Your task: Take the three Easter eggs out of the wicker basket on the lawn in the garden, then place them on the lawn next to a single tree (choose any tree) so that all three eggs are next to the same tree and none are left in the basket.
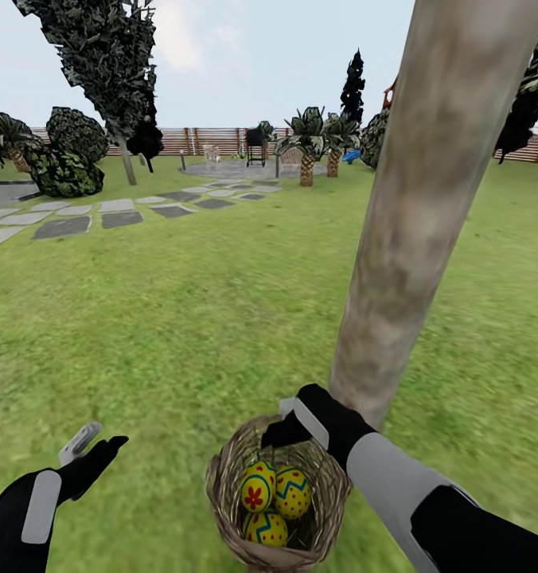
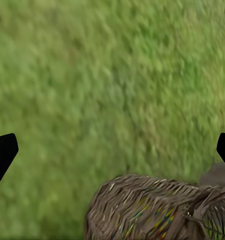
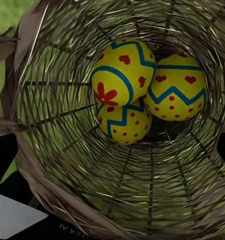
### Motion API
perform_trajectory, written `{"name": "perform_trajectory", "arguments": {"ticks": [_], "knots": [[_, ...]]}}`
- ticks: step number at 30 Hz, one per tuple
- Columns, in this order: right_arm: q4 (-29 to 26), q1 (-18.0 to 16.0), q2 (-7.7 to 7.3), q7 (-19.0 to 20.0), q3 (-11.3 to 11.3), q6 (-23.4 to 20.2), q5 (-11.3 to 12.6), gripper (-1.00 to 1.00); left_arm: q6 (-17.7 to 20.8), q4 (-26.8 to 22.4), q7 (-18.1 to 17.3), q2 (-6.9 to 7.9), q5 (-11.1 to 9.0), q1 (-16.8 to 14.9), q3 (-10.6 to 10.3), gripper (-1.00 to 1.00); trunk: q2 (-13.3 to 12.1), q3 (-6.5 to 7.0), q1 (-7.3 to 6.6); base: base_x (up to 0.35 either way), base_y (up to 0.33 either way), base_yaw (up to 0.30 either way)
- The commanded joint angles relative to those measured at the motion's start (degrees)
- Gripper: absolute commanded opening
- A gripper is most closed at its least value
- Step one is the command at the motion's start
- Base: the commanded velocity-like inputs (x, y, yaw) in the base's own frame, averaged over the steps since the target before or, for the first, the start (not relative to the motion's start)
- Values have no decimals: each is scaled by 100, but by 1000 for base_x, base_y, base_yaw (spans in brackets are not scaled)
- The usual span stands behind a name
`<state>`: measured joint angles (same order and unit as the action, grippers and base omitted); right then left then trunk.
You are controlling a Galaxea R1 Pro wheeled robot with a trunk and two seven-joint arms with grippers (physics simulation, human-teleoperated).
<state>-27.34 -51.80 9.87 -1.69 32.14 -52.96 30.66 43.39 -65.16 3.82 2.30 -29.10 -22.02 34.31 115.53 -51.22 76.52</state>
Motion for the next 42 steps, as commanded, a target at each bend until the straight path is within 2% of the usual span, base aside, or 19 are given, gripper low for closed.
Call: {"name": "perform_trajectory", "arguments": {"ticks": [1, 10, 16, 29, 35, 37, 42], "knots": [[4, -6, -1, -17, 29, -1, 13, 100, 29, -3, 40, -1, -60, -4, 6, 100, 44, -24, 22, 0, 0, 0], [-48, -14, -9, -3, 37, 84, -50, 100, 29, 2, 40, 3, -60, -4, 6, 100, 405, -185, 219, 0, 0, 0], [-81, -20, -6, 10, 20, 450, -22, 100, 29, 3, 40, 6, -60, -4, 6, 100, 646, -293, 351, 0, 0, 0], [-36, -23, 13, -87, -58, 511, 31, 100, 29, 3, 40, 7, -60, -4, 14, 100, 1167, -526, 637, 0, 0, 0], [-13, -23, 13, -407, -184, 523, 69, 100, 29, 3, 40, 7, -60, -4, 14, 100, 1408, -634, 769, 0, 0, 0], [-15, -23, 13, -416, -190, 529, 138, 100, 29, 3, 40, 7, -60, -4, 14, 100, 1488, -670, 812, 0, 0, 0], [-11, -68, 13, -405, -205, 532, 760, 100, 29, 3, 40, 7, -60, -4, 14, 100, 1688, -760, 922, 0, 0, 0]]}}
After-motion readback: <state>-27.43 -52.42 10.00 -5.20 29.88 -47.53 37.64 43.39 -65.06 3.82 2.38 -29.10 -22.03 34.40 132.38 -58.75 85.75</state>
